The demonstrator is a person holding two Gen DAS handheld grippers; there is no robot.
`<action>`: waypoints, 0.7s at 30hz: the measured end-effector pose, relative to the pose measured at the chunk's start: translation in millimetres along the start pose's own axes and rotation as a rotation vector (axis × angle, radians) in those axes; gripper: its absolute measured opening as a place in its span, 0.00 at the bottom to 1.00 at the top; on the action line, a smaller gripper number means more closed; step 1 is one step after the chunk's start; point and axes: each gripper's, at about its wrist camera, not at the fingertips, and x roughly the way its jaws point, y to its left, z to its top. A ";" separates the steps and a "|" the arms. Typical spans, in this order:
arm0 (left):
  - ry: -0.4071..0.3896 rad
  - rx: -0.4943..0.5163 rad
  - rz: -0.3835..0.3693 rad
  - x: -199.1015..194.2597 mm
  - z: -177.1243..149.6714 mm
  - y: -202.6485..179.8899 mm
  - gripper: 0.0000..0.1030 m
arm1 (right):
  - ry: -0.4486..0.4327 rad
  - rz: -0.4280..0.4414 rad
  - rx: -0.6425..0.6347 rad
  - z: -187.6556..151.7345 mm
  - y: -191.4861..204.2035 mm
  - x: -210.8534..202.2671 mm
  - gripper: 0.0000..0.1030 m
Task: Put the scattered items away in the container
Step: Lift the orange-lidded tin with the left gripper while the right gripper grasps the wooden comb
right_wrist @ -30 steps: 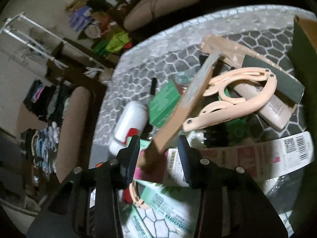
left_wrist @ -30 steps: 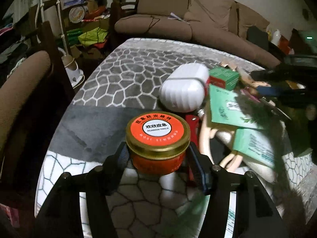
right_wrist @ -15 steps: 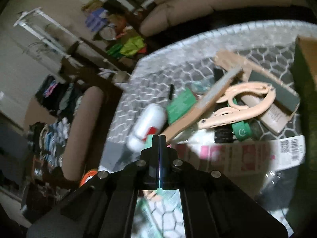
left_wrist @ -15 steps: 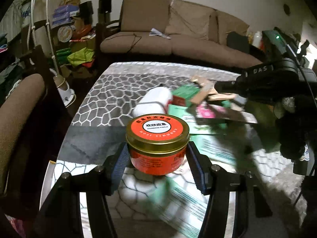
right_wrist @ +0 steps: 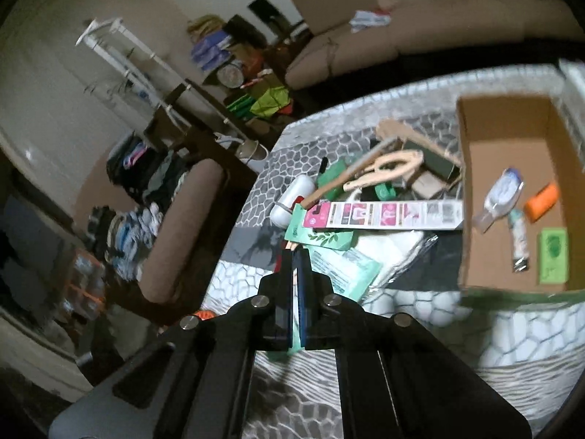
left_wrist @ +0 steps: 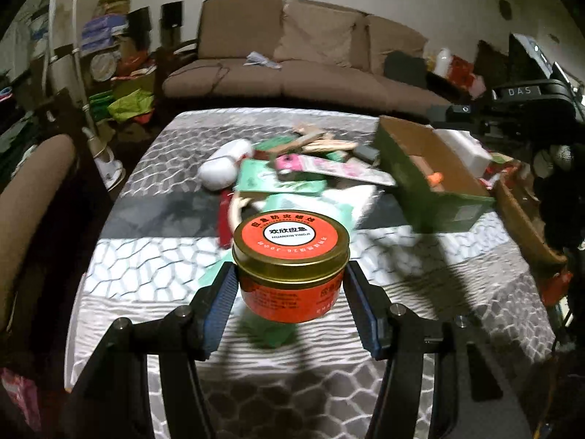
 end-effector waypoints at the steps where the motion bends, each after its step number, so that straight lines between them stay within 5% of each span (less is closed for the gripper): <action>1: -0.001 -0.007 0.014 1.3 1.5 3.4 0.57 | 0.011 0.013 0.035 2.9 -5.9 11.5 0.11; 4: -0.004 0.002 0.061 7.7 6.7 7.3 0.57 | 0.010 0.056 0.157 13.1 -24.1 48.9 0.36; 13: 0.007 0.014 0.063 17.0 16.1 13.8 0.57 | 0.078 -0.048 0.223 51.7 -36.4 167.8 0.36; 21: 0.022 0.013 0.061 26.4 22.2 15.4 0.57 | 0.087 -0.091 0.347 57.3 -59.4 220.8 0.36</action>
